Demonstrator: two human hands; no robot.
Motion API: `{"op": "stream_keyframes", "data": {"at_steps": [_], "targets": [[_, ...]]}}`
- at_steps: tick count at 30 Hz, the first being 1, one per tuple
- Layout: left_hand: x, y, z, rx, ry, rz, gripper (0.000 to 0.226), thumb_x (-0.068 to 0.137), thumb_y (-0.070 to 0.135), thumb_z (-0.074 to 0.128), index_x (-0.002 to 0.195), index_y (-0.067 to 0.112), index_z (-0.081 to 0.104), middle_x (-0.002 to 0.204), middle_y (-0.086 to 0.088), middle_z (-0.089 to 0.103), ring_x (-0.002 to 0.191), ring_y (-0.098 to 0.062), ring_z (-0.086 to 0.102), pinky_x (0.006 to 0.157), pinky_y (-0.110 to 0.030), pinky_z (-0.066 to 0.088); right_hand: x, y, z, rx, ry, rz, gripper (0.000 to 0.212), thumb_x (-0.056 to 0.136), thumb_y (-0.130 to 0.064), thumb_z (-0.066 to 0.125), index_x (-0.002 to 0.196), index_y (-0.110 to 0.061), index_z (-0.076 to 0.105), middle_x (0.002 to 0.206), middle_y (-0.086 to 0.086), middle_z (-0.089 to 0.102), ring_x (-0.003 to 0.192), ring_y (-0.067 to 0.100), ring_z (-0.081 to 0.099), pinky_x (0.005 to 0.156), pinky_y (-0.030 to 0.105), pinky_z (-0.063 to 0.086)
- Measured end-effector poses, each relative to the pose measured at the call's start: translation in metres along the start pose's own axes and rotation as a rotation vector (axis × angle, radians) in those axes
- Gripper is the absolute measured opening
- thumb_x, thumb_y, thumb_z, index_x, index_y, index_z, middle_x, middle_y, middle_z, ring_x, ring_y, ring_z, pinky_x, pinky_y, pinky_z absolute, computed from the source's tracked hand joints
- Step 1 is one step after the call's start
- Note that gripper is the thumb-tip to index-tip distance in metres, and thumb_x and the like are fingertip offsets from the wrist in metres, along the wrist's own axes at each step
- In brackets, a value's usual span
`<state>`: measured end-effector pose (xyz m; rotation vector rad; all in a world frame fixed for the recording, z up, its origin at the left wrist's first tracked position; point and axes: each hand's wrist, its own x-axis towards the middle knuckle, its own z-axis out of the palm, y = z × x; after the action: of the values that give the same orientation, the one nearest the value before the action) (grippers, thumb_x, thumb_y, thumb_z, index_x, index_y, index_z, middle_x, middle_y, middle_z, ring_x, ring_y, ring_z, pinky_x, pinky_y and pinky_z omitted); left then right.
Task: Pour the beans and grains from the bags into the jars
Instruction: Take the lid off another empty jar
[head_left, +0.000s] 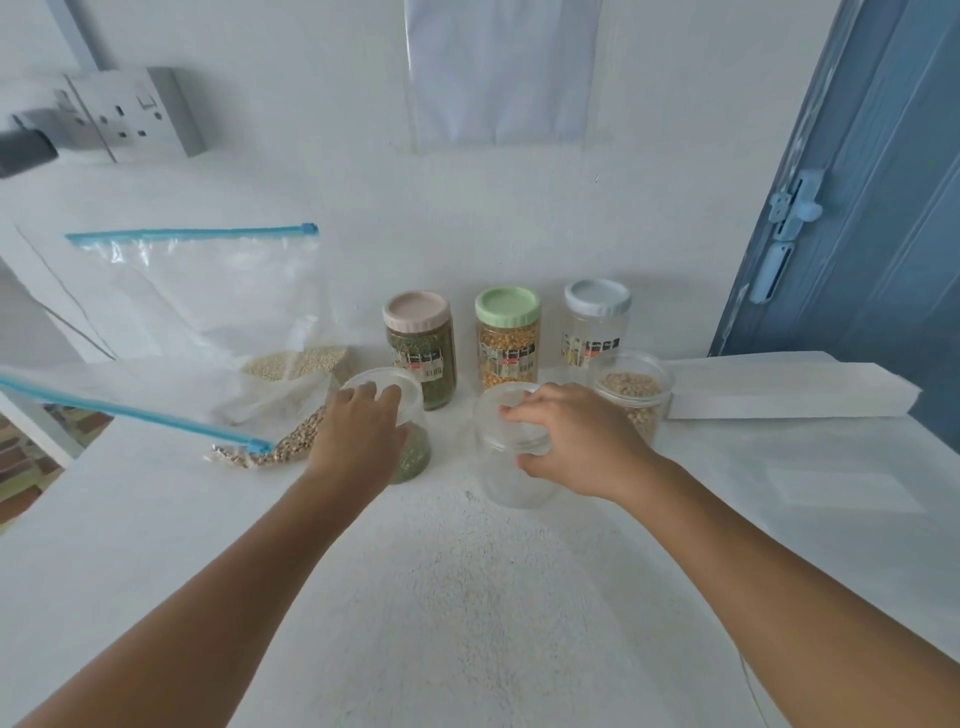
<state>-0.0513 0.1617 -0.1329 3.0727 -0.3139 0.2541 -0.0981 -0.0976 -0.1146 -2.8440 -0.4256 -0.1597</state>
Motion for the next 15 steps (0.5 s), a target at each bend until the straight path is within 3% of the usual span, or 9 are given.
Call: {"op": "stream_keyframes", "data": {"at_steps": [6, 8, 10, 12, 15], "targets": [[0.002, 0.022, -0.001, -0.189, 0.036, 0.099, 0.053, 0.102, 0.029, 0.064, 0.15, 0.015, 0.048, 0.147, -0.009, 0.054, 0.14, -0.032, 0.043, 0.116, -0.04, 0.034, 0.002, -0.003, 0.002, 0.047, -0.002, -0.015, 0.06, 0.091, -0.04, 0.073, 0.148, -0.041, 0.052, 0.147, -0.011, 0.053, 0.133, 0.017, 0.046, 0.104, 0.038, 0.045], [-0.005, 0.029, 0.003, -0.235, 0.031, 0.095, 0.073, 0.1, 0.031, 0.064, 0.162, 0.018, 0.028, 0.167, -0.016, 0.027, 0.155, -0.035, 0.02, 0.126, -0.045, 0.017, 0.0, -0.004, 0.004, 0.053, -0.002, -0.022, 0.061, 0.091, -0.041, 0.072, 0.148, -0.042, 0.052, 0.149, -0.01, 0.052, 0.134, 0.016, 0.045, 0.105, 0.039, 0.044], [-0.024, 0.032, 0.012, -0.305, 0.116, 0.106, 0.092, 0.096, 0.038, 0.067, 0.165, 0.024, 0.009, 0.172, -0.012, 0.003, 0.158, -0.033, 0.001, 0.127, -0.051, 0.005, -0.003, -0.006, 0.004, 0.067, -0.017, -0.034, 0.061, 0.091, -0.045, 0.071, 0.149, -0.043, 0.051, 0.152, -0.01, 0.05, 0.137, 0.015, 0.043, 0.108, 0.037, 0.041], [-0.049, 0.039, 0.025, -0.408, 0.216, 0.146, 0.095, 0.088, 0.047, 0.071, 0.162, 0.025, 0.015, 0.164, -0.006, 0.014, 0.147, -0.027, 0.014, 0.122, -0.047, 0.013, -0.007, -0.007, 0.002, 0.114, -0.046, -0.045, 0.065, 0.09, -0.055, 0.07, 0.151, -0.042, 0.049, 0.155, -0.012, 0.047, 0.142, 0.011, 0.038, 0.112, 0.035, 0.036], [-0.08, 0.052, 0.042, -0.626, 0.119, 0.137, 0.104, 0.077, 0.063, 0.078, 0.157, 0.028, 0.022, 0.146, 0.008, 0.027, 0.131, -0.012, 0.027, 0.116, -0.035, 0.029, -0.009, -0.007, -0.003, 0.342, -0.052, -0.003, 0.072, 0.088, -0.069, 0.067, 0.151, -0.042, 0.047, 0.149, -0.014, 0.051, 0.139, 0.007, 0.041, 0.117, 0.039, 0.035]]}}
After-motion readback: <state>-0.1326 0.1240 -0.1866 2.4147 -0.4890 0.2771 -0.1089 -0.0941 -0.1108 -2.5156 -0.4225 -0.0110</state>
